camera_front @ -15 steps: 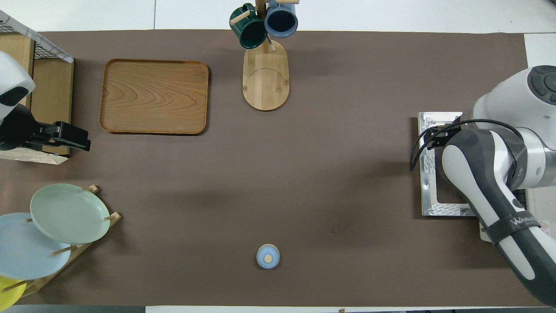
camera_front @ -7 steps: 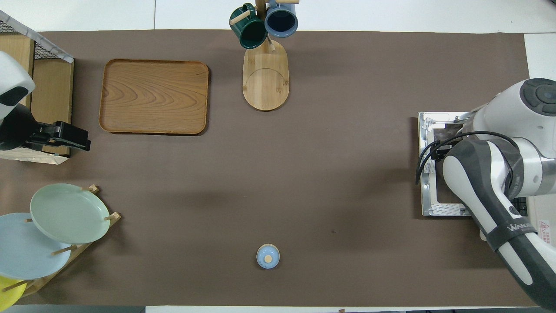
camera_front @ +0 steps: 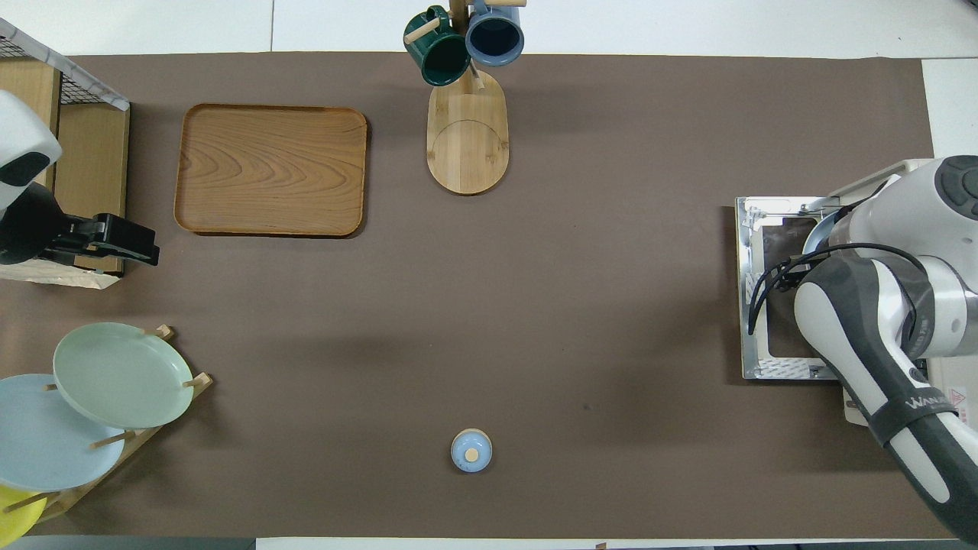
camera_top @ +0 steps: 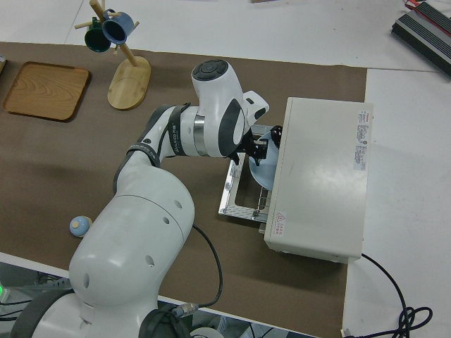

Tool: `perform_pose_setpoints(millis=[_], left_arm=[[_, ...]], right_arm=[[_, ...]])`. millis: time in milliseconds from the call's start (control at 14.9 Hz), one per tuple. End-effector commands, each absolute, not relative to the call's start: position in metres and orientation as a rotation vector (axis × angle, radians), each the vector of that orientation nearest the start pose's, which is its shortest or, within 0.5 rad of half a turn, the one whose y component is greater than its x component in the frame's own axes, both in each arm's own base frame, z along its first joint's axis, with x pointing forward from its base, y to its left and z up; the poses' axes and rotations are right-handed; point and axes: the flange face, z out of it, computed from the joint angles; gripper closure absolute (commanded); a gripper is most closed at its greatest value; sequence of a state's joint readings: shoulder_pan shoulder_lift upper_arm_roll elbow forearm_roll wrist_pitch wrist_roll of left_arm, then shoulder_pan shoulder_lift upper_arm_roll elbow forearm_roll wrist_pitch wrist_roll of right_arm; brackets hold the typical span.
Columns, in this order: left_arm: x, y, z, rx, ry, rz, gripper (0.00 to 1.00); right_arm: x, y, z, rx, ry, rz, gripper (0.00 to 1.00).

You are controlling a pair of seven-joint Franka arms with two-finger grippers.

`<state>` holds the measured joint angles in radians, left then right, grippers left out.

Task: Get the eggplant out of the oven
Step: 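Pull the blue plate with eggplant out of the oven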

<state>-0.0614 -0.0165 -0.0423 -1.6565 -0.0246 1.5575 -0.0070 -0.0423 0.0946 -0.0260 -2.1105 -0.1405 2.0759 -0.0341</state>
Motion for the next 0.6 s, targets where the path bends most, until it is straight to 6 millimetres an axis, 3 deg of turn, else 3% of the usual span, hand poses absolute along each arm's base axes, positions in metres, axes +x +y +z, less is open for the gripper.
perform_pose_setpoints(millis=[0, 134, 268, 335, 535], left_arm=[[0.538, -0.057, 0.595, -3.151, 0.135, 0.137, 0.00], [0.538, -0.057, 0.595, -3.151, 0.135, 0.137, 0.00], [0.538, -0.057, 0.595, -3.151, 0.135, 0.137, 0.00], [0.538, -0.057, 0.595, -3.151, 0.135, 0.137, 0.00], [0.538, -0.057, 0.595, -3.151, 0.135, 0.137, 0.00]], right_arm=[[0.528, -0.044, 0.361, -3.272, -0.141, 0.190, 0.95], [0.530, -0.033, 0.365, -3.370, -0.326, 0.214, 1.00], [0.536, 0.010, 0.376, -3.396, -0.456, 0.224, 1.00], [0.541, 0.024, 0.384, -3.409, -0.439, 0.227, 1.00], [0.546, 0.117, 0.404, -3.400, -0.464, 0.106, 1.00]])
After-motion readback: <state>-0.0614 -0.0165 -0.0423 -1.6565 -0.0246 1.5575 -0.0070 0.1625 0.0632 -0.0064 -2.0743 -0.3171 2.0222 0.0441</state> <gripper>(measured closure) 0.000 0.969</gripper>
